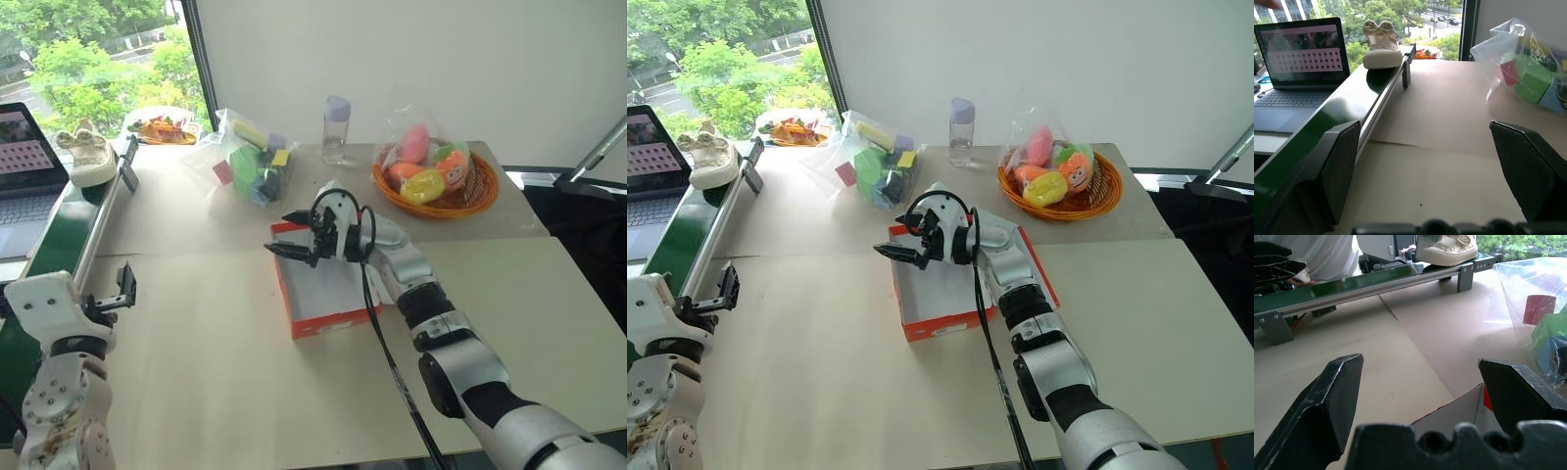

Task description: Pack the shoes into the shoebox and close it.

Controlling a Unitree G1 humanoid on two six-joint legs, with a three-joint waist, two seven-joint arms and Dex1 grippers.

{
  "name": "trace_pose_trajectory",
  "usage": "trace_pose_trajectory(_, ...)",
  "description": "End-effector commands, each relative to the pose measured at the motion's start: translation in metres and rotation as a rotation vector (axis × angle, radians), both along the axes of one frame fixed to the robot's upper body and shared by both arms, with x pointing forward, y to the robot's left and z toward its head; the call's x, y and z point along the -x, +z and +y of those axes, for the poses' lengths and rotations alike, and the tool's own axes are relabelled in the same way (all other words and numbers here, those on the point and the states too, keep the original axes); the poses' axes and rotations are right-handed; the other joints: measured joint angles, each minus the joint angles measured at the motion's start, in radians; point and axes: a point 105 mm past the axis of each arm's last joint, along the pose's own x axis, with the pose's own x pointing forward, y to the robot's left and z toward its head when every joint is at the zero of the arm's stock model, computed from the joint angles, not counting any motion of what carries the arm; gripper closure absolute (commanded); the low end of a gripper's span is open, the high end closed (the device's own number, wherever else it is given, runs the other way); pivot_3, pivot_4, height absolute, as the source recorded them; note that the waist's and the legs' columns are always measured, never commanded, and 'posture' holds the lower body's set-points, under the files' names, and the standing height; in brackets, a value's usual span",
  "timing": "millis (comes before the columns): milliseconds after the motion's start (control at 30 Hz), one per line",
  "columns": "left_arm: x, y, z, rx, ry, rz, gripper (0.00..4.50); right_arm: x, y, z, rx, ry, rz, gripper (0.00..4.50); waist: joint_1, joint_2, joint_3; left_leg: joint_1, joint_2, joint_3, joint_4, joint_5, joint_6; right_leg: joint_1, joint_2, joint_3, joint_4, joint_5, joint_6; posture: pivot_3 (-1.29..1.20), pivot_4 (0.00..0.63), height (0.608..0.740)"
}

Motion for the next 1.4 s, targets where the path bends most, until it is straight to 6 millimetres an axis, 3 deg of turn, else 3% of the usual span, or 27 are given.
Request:
trace_pose_trajectory(33,0.006,0.011,0.023,-0.041,0.102,-0.035,0.0,-0.002,0.02,-0.004,-0.036,-0.019,-0.071,0.05,0.0,0.0,0.0,0.0,0.0,0.0,0.0,0.0,0.0,0.0,0.0,0.0,0.0,0.0,0.0,0.0,0.15,0.74)
trace_pose_trajectory(200,0.012,0.0,0.052,-0.025,0.229,0.028,0.0,0.007,0.023,-0.002,-0.021,0.035,-0.119,0.05,0.001,0.0,0.0,0.0,0.0,0.0,0.0,0.0,0.0,0.0,0.0,0.0,0.0,0.0,0.0,0.0,0.15,0.74)
trace_pose_trajectory(533,0.021,-0.004,0.087,-0.037,0.272,0.011,0.0,0.042,0.023,0.01,-0.012,0.237,-0.088,0.05,0.001,0.0,0.0,0.0,0.001,-0.003,-0.001,0.0,0.0,0.0,-0.001,-0.001,0.0,0.0,0.0,0.0,0.15,0.74)
trace_pose_trajectory(867,0.024,-0.01,0.106,-0.05,0.271,0.008,0.0,0.022,0.011,0.016,0.041,0.046,-0.132,0.05,0.002,0.0,0.0,0.0,0.0,-0.005,-0.002,-0.004,-0.006,-0.001,-0.003,-0.001,0.0,0.0,-0.001,0.0,0.15,0.74)
trace_pose_trajectory(1200,0.007,-0.004,0.124,-0.038,0.197,0.021,0.0,0.026,0.013,0.017,0.024,0.044,-0.128,0.05,0.001,0.0,0.0,0.0,0.0,-0.005,-0.003,-0.003,-0.006,-0.002,-0.003,-0.001,-0.001,0.0,-0.001,0.0,0.15,0.74)
trace_pose_trajectory(1400,-0.007,-0.011,0.13,-0.003,0.167,0.068,0.0,0.026,0.014,0.014,0.024,0.045,-0.129,0.05,0.001,0.0,0.0,0.0,0.0,-0.005,-0.003,-0.003,-0.005,-0.002,-0.003,-0.002,-0.001,0.0,-0.001,0.0,0.15,0.74)
